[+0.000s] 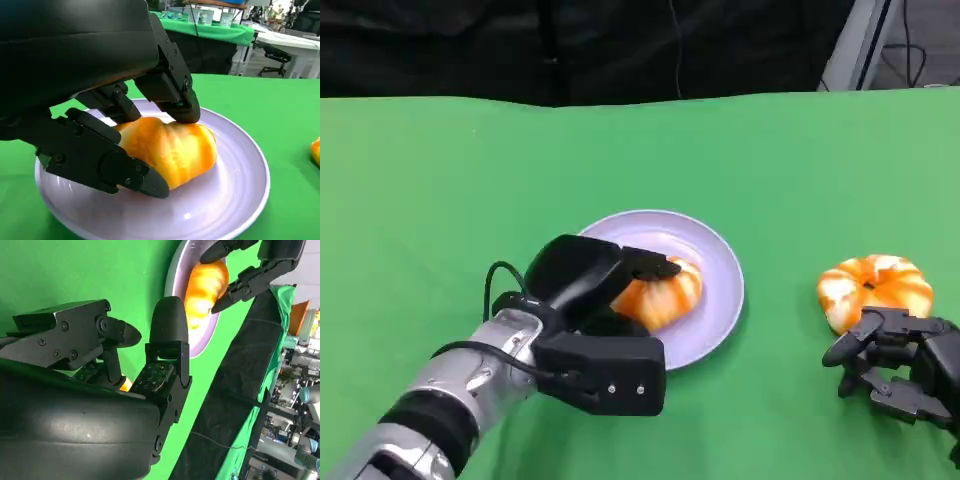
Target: Grasp the bread from the table and place it into the plate.
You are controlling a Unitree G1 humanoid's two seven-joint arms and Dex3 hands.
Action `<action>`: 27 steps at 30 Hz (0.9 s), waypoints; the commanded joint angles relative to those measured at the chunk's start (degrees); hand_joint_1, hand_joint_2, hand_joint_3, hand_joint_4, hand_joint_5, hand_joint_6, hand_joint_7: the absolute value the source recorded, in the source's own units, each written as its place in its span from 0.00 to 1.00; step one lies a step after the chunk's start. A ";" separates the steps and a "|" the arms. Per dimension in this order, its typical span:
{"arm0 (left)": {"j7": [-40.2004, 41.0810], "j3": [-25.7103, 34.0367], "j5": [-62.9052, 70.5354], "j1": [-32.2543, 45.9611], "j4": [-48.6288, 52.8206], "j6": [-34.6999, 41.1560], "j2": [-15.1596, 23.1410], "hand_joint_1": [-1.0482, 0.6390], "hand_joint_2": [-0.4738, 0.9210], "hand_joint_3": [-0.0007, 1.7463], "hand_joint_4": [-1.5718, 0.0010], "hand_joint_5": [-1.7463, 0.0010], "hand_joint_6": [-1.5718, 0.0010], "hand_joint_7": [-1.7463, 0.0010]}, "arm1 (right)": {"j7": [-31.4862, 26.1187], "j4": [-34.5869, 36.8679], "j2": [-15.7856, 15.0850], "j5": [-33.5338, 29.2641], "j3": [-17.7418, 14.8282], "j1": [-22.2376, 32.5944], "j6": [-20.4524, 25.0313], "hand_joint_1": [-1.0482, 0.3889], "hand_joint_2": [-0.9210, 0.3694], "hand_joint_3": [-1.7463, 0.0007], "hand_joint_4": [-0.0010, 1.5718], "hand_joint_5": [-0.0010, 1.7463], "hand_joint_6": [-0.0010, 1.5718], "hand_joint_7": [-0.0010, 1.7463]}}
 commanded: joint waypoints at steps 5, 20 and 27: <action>-2.58 -0.29 0.04 -0.01 -2.23 1.48 1.88 0.09 1.00 0.06 0.55 1.00 0.59 1.00 | 0.18 0.19 -0.51 0.83 -0.32 0.15 0.05 0.76 0.07 0.65 0.57 0.78 0.61 0.54; -4.27 0.70 -0.84 2.15 -7.91 2.53 4.20 0.00 1.00 0.17 0.66 1.00 0.70 1.00 | -0.14 0.27 -0.55 0.93 -0.18 0.03 0.93 0.76 0.04 0.69 0.58 0.79 0.56 0.60; -4.04 1.65 -1.27 4.19 -10.98 2.13 4.96 0.00 1.00 0.19 0.66 1.00 0.72 1.00 | 0.43 0.14 -0.60 1.16 -0.30 0.13 0.89 0.77 0.04 0.68 0.58 0.79 0.57 0.60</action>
